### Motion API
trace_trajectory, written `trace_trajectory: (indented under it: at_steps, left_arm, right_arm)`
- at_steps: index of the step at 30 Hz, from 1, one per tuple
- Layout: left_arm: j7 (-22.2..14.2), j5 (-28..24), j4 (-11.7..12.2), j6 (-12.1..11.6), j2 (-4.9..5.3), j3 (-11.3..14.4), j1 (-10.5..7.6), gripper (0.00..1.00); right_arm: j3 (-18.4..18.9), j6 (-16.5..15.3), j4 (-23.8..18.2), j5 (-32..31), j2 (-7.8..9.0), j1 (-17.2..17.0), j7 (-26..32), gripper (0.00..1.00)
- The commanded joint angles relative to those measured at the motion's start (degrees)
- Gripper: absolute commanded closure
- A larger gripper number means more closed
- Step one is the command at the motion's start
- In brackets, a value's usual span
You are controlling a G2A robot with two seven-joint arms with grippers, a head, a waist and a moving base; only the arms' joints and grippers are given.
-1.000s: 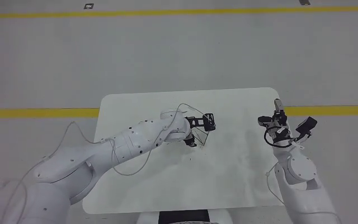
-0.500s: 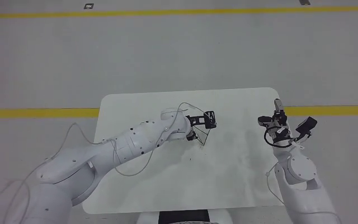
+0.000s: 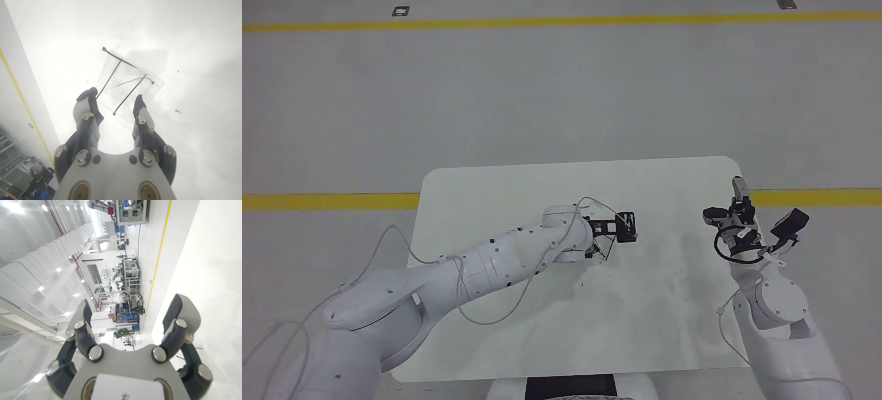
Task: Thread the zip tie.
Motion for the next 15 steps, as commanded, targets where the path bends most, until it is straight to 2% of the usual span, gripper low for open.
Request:
trace_trajectory:
  at_steps: [1,15]
  left_arm:
    - [-0.22,0.30,0.29,0.00,-0.34,0.00,0.25,0.61]
    - [-2.56,1.86,1.81,0.00,-1.69,0.00,0.73,0.60]
  right_arm:
    - [0.00,0.00,0.00,0.00,0.00,0.00,0.00,0.00]
    - [0.00,0.00,0.00,0.00,0.00,0.00,0.00,0.00]
